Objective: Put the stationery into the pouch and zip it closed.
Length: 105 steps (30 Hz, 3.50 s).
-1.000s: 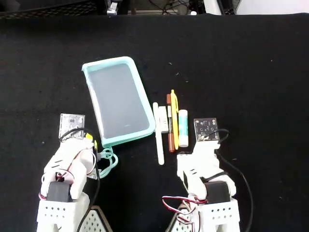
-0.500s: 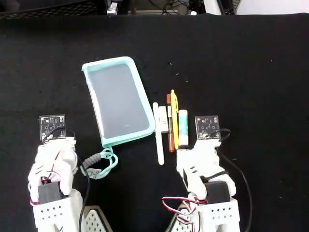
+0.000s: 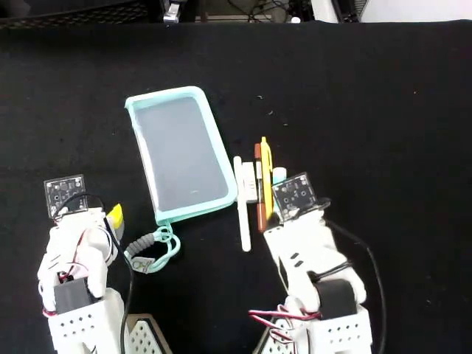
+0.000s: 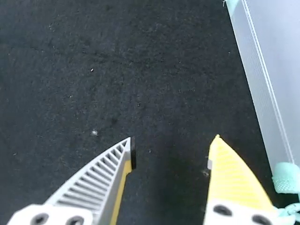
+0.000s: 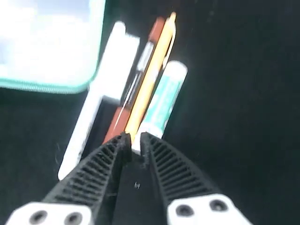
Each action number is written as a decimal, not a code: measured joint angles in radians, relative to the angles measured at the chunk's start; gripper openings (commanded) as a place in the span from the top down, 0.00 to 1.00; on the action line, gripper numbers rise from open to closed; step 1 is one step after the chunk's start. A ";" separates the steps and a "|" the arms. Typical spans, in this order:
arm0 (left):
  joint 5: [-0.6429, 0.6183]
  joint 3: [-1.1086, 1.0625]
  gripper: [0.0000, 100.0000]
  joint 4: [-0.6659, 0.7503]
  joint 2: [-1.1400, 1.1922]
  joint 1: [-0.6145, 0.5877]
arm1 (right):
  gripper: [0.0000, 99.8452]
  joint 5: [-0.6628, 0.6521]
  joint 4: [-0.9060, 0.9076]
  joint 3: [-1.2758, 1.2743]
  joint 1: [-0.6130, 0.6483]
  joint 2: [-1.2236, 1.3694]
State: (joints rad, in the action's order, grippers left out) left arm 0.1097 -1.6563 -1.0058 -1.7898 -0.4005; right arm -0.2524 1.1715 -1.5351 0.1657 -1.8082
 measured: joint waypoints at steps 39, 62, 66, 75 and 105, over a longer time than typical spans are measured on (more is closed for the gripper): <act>-0.005 0.000 0.72 0.000 0.000 0.000 | 0.95 0.106 -0.529 0.457 0.499 1.221; -0.005 0.000 0.72 0.023 0.000 0.000 | 0.95 0.107 -0.459 0.876 0.411 1.840; -0.005 0.000 0.72 0.025 0.000 0.000 | 0.95 0.106 -0.364 0.882 0.408 1.771; -0.017 0.000 0.80 0.057 0.000 -0.120 | 0.95 0.106 -0.407 0.729 0.578 1.564; -0.149 0.000 0.80 0.078 0.000 -0.262 | 0.82 0.176 -0.844 0.473 0.713 1.556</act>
State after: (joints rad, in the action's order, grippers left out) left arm -0.0391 -1.6563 -0.9275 -1.7898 -0.6628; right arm -0.0760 0.3276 -1.0625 0.8792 -0.2524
